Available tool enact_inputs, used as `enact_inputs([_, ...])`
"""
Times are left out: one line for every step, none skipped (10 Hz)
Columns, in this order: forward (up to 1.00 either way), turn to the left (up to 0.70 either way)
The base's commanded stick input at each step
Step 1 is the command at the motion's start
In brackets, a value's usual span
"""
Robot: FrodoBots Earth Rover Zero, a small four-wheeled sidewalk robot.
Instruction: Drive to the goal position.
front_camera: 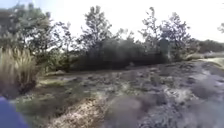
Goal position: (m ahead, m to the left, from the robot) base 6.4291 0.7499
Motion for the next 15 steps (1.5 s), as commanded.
enact_inputs([1.00,0.27])
enact_inputs([1.00,0.27])
enact_inputs([1.00,0.27])
enact_inputs([1.00,0.27])
enact_inputs([1.00,0.27])
enact_inputs([1.00,0.27])
enact_inputs([1.00,0.27])
enact_inputs([1.00,0.27])
enact_inputs([1.00,0.27])
enact_inputs([1.00,0.27])
enact_inputs([1.00,0.27])
enact_inputs([1.00,0.27])
enact_inputs([1.00,0.27])
enact_inputs([1.00,0.27])
enact_inputs([1.00,0.27])
